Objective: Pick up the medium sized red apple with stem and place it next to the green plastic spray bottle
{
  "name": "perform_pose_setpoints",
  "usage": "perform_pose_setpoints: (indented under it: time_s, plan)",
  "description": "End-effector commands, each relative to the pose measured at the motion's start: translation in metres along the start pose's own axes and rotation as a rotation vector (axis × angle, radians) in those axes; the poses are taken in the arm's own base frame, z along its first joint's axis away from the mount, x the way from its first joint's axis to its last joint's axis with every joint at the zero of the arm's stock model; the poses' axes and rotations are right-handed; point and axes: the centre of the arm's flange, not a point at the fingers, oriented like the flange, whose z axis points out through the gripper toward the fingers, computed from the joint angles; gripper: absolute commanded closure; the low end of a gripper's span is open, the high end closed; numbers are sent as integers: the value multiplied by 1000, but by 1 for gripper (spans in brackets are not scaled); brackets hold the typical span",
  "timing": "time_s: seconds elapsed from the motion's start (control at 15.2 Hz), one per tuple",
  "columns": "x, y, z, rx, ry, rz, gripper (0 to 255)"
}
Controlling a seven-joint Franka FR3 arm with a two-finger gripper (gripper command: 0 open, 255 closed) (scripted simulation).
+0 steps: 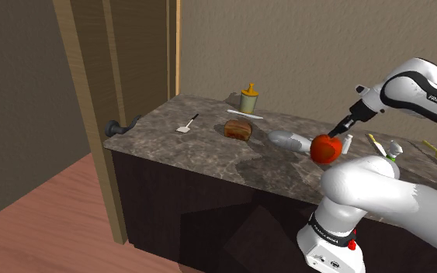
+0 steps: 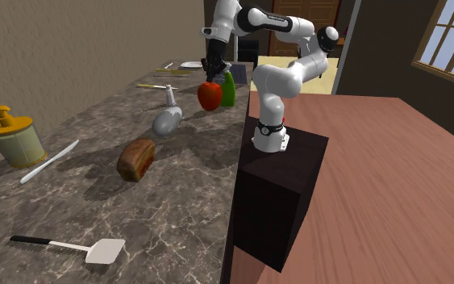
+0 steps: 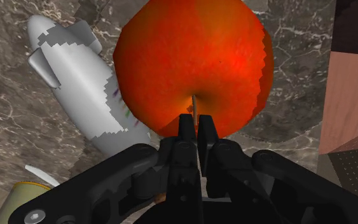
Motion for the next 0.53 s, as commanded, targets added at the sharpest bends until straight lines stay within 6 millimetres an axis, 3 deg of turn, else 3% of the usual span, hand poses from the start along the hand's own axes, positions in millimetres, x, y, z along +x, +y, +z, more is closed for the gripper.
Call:
perform_pose_setpoints:
  time_s: [0.0, 0.46]
  plan:
    - [5, -1, -10, 0, 0, 0, 255]
    - [20, 0, -43, 0, 0, 0, 255]
